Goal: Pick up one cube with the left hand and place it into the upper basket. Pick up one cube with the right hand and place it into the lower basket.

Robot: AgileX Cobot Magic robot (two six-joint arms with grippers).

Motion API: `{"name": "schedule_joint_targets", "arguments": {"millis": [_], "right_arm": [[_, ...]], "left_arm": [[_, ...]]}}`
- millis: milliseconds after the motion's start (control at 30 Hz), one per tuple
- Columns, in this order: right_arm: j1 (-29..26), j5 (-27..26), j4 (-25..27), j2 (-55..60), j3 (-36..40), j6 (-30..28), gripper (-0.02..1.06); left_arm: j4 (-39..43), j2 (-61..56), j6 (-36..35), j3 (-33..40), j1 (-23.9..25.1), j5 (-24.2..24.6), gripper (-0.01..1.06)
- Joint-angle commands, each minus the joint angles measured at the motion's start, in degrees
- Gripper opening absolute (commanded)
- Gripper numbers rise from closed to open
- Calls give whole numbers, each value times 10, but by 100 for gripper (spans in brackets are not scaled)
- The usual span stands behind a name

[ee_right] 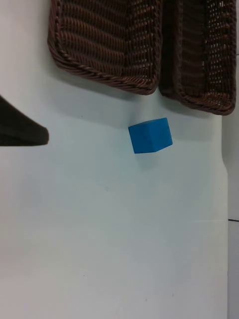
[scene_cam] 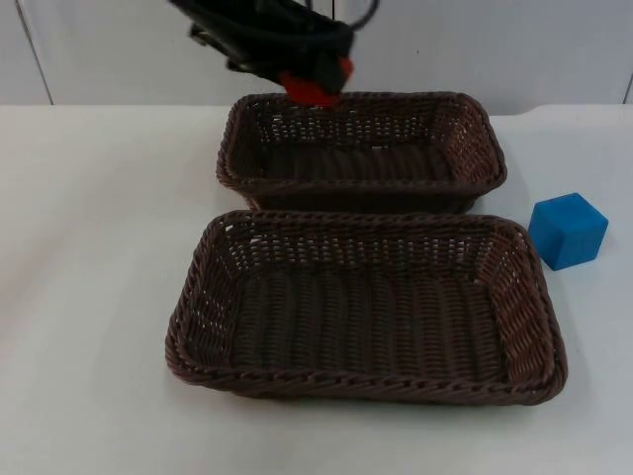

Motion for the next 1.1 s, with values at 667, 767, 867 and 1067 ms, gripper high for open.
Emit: {"name": "schedule_joint_targets", "arguments": {"millis": [667, 767, 867, 1067], "right_arm": [[-4, -2, -3, -2, 0, 1, 105], [-4, -2, -3, -2, 0, 1, 105], [-4, -2, -3, -2, 0, 1, 105], [-4, -2, -3, -2, 0, 1, 105]], "left_arm": [[31, 178, -35, -149, -10, -3, 3], [37, 179, -35, -149, -10, 1, 19], [37, 179, -35, -149, -10, 4, 39], [30, 176, -33, -149, -10, 40, 86]]}}
